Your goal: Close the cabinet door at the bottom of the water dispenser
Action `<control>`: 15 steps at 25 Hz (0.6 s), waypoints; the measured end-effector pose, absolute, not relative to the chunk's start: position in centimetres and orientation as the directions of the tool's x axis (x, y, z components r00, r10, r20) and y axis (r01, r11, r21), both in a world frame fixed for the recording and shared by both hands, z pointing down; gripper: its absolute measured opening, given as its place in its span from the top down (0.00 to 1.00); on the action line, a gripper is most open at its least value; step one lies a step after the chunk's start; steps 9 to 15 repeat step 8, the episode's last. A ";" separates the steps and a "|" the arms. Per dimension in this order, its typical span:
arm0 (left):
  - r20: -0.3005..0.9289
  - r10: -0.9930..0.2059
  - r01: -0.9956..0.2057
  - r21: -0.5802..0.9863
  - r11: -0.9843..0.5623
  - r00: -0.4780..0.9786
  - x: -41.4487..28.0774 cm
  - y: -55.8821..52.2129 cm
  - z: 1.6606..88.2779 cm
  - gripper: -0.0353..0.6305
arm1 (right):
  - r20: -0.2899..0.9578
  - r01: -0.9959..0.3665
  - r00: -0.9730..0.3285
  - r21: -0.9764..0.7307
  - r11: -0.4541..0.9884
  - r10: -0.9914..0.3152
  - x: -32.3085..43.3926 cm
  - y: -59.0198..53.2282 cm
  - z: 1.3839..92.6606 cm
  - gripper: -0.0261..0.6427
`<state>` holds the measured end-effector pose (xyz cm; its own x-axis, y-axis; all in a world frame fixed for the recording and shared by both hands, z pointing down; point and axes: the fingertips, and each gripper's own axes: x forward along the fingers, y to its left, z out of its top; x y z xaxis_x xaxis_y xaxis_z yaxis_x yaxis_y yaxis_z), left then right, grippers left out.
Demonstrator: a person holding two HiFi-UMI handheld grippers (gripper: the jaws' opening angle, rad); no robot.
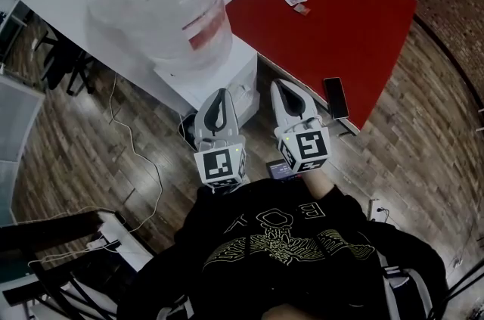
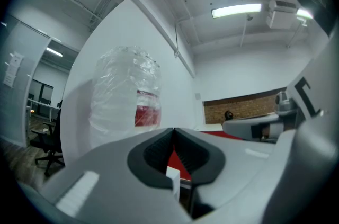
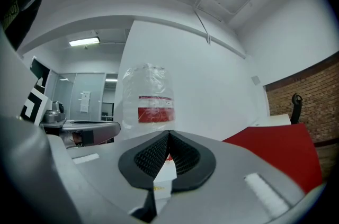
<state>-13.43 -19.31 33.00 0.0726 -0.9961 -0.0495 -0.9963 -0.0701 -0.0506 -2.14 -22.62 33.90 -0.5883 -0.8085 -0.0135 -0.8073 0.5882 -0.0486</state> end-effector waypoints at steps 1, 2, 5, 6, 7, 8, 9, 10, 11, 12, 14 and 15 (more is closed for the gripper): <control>-0.052 -0.996 -0.996 -0.045 -0.071 0.073 -13.7 -19.1 32.6 0.94 | -0.011 -0.808 -0.588 -0.044 0.588 -0.809 -2.4 -22.4 33.5 0.96; -0.056 -0.996 -0.997 -0.036 -0.072 0.074 -14.0 -18.8 31.7 0.94 | -0.008 -0.808 -0.588 -0.036 0.588 -0.809 -2.7 -22.0 32.5 0.96; -0.063 -0.995 -0.997 -0.016 -0.074 0.075 -15.0 -17.2 28.6 0.94 | 0.004 -0.809 -0.588 -0.016 0.588 -0.809 -3.7 -20.3 29.5 0.96; -0.062 -0.995 -0.997 -0.014 -0.075 0.076 -15.4 -16.7 27.8 0.94 | 0.006 -0.809 -0.588 -0.014 0.588 -0.809 -4.0 -19.8 28.8 0.96; -0.062 -0.995 -0.997 -0.013 -0.075 0.076 -15.7 -16.3 27.1 0.94 | 0.008 -0.809 -0.588 -0.013 0.588 -0.809 -4.4 -19.3 28.1 0.96; -0.061 -0.995 -0.997 -0.012 -0.076 0.076 -16.1 -15.8 26.5 0.94 | 0.010 -0.809 -0.588 -0.013 0.588 -0.809 -4.7 -18.9 27.5 0.96; -0.061 -0.995 -0.997 -0.012 -0.076 0.076 -16.1 -15.8 26.5 0.94 | 0.010 -0.809 -0.588 -0.013 0.588 -0.809 -4.7 -18.9 27.5 0.96; -0.061 -0.995 -0.997 -0.012 -0.076 0.076 -16.1 -15.8 26.5 0.94 | 0.010 -0.809 -0.588 -0.013 0.588 -0.809 -4.7 -18.9 27.5 0.96; -0.061 -0.995 -0.997 -0.012 -0.076 0.076 -16.1 -15.8 26.5 0.94 | 0.010 -0.809 -0.588 -0.013 0.588 -0.809 -4.7 -18.9 27.5 0.96; -0.061 -0.995 -0.997 -0.012 -0.076 0.076 -16.1 -15.8 26.5 0.94 | 0.010 -0.809 -0.588 -0.013 0.588 -0.809 -4.7 -18.9 27.5 0.96; -0.061 -0.995 -0.997 -0.012 -0.076 0.076 -16.1 -15.8 26.5 0.94 | 0.010 -0.809 -0.588 -0.013 0.588 -0.809 -4.7 -18.9 27.5 0.96; -0.061 -0.995 -0.997 -0.012 -0.076 0.076 -16.1 -15.8 26.5 0.94 | 0.010 -0.809 -0.588 -0.013 0.588 -0.809 -4.7 -18.9 27.5 0.96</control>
